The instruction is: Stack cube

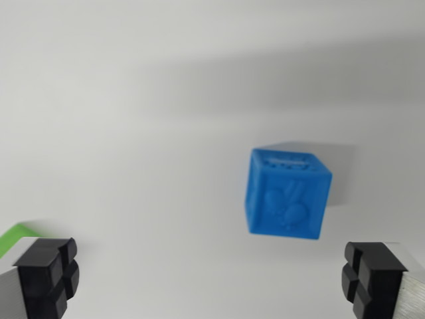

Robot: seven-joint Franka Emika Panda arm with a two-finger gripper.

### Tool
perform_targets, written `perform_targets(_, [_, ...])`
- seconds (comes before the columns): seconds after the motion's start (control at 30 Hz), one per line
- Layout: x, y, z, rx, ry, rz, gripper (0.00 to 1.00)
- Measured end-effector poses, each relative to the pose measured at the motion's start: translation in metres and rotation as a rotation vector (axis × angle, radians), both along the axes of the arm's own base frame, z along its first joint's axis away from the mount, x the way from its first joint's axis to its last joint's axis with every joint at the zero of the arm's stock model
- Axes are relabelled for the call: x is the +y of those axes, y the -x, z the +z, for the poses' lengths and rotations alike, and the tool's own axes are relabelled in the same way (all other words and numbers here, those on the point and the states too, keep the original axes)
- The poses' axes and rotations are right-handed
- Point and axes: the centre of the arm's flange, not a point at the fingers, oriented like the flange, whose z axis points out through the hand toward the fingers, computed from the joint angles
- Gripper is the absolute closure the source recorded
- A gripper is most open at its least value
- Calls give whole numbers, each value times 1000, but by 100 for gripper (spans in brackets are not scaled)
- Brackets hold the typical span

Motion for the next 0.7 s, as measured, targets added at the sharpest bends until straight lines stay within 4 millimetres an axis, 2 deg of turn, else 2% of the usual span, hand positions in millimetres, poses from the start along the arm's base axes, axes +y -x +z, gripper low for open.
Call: perform_targets(0.7, [-42, 36, -70, 3, 1, -65, 0])
